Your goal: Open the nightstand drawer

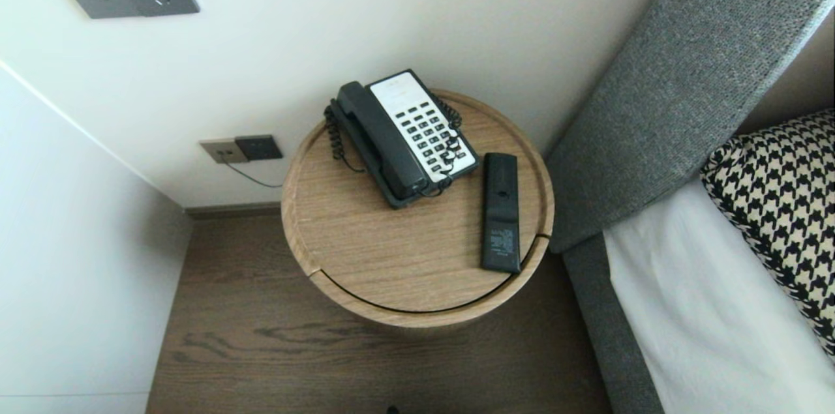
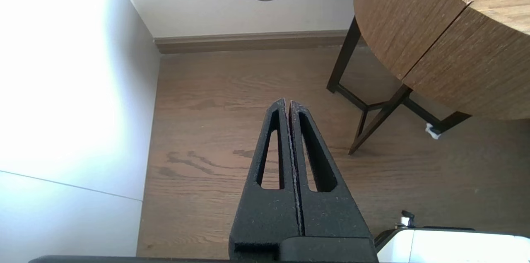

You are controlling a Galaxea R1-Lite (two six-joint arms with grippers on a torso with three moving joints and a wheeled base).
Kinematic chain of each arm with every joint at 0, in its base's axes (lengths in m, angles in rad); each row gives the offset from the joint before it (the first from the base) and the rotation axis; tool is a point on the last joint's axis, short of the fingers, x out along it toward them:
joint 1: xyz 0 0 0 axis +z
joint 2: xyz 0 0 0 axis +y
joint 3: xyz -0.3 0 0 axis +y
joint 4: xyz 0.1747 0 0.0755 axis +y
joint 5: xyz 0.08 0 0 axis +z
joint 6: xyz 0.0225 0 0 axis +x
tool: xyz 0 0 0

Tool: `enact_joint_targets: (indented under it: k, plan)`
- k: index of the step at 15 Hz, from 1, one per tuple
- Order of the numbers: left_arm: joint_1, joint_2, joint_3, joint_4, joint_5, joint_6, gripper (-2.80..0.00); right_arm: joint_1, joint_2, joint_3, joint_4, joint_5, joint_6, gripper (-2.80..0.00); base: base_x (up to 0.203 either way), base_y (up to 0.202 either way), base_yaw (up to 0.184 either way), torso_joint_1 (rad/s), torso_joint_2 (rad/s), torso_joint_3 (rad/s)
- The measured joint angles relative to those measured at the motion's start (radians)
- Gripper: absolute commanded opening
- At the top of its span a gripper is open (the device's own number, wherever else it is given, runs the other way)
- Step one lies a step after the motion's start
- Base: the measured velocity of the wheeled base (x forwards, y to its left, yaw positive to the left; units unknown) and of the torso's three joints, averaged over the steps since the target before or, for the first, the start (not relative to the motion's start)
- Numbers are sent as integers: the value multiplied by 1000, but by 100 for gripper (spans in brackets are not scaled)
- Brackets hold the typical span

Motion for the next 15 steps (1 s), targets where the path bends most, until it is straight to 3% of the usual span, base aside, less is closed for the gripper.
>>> enact_joint_targets:
  k: [5, 8, 11, 15]
  plan:
    - [0, 0, 0, 0, -1, 0, -280, 0, 0, -2, -2, -1, -10, -280, 0, 0, 0, 0, 0, 0]
    - [0, 0, 0, 0, 0, 0, -280, 0, 2, -49, 36, -2, -61, -280, 0, 0, 0, 0, 0, 0]
    - [0, 0, 0, 0, 0, 0, -280, 0, 41, -196, 155, 13, -91, -280, 0, 0, 0, 0, 0, 0]
    - [0, 0, 0, 0, 0, 0, -280, 0, 271, -419, 181, 19, -89, -280, 0, 0, 0, 0, 0, 0]
